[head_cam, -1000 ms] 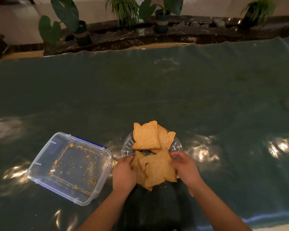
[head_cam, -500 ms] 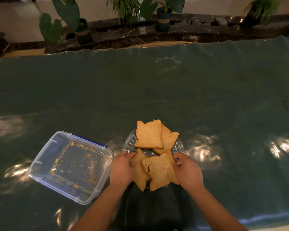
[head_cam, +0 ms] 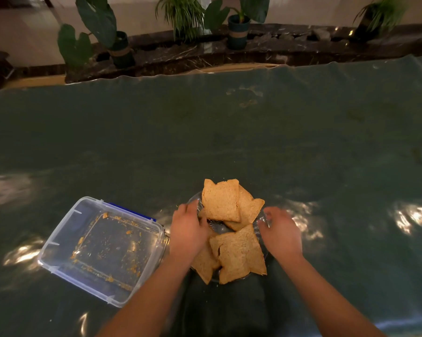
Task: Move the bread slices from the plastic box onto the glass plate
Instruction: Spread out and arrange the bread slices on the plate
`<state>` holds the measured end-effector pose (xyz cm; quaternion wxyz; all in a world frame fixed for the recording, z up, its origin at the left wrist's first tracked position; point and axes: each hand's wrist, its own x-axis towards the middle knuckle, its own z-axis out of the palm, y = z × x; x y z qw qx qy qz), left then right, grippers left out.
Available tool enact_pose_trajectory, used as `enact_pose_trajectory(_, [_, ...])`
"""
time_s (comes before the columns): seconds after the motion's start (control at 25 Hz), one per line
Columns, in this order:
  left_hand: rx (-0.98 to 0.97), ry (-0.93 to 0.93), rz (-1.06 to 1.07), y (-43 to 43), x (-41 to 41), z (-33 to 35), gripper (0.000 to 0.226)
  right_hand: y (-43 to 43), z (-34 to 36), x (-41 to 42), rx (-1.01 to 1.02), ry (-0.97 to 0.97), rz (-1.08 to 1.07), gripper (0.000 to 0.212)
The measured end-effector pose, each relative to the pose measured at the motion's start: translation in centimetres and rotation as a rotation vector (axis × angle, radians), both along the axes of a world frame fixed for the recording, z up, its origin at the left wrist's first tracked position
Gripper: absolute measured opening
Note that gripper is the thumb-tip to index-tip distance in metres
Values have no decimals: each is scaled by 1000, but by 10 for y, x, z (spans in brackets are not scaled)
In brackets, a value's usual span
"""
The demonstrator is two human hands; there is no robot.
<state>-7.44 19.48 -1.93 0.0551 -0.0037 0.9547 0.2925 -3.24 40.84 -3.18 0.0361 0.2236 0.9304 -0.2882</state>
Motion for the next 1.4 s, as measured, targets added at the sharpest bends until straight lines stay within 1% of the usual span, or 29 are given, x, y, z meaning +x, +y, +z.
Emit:
enact_pose_trajectory(0.08, [5, -83, 43, 7, -27, 0, 35, 7, -1, -25, -5, -5, -10, 37])
enact_pose_trajectory(0.16, [-15, -176, 68, 13, -45, -3, 30, 11, -3, -45, -11, -91, 7, 47])
enact_pose_trajectory(0.24, [10, -264, 103, 16, -53, -6, 31, 11, -4, -57, 8, -156, 60, 47])
enact_pose_trajectory(0.32, [56, -332, 148, 17, -56, -8, 35, 11, -5, -61, 24, -156, 99, 47])
enact_pose_trajectory(0.4, [72, -363, 177, 17, -60, -9, 30, 10, -7, -62, 37, -134, 121, 43])
enact_pose_trajectory(0.48, [103, -365, 190, 15, -65, -9, 23, 8, -6, -64, 8, -87, 106, 31])
enact_pose_trajectory(0.52, [133, -360, 203, 14, -67, -8, 25, 6, -5, -66, -29, -57, 79, 26])
enact_pose_trajectory(0.6, [256, -346, 284, 13, -71, -6, 30, 7, -1, -69, -105, 13, 22, 20])
enact_pose_trajectory(0.68, [444, -338, 406, 10, -70, -3, 28, 9, 3, -71, -128, 78, 4, 14])
enact_pose_trajectory(0.76, [553, -345, 473, 4, -64, -1, 26, 12, 6, -72, -142, 118, -9, 13])
enact_pose_trajectory(0.84, [557, -348, 479, -3, -57, -4, 24, 17, 9, -72, -173, 153, -33, 17])
enact_pose_trajectory(0.96, [450, -341, 431, -14, -50, -7, 18, 26, 9, -73, -186, 171, -48, 21])
enact_pose_trajectory(1.08, [279, -302, 303, -17, -50, -6, 18, 30, 6, -71, -188, 84, -17, 30])
enact_pose_trajectory(1.12, [227, -275, 263, -16, -52, -4, 17, 30, 6, -71, -184, 33, 0, 37])
enact_pose_trajectory(1.16, [218, -251, 259, -15, -54, -1, 14, 29, 5, -71, -174, -13, 21, 45])
enact_pose_trajectory(1.24, [325, -263, 332, -17, -57, 3, 8, 28, 4, -71, -147, -52, 51, 52])
enact_pose_trajectory(1.32, [478, -306, 439, -21, -55, 4, 10, 30, 4, -73, -124, -49, 45, 48])
enact_pose_trajectory(1.4, [461, -354, 460, -21, -42, 0, 11, 33, 6, -73, -118, -56, 39, 41])
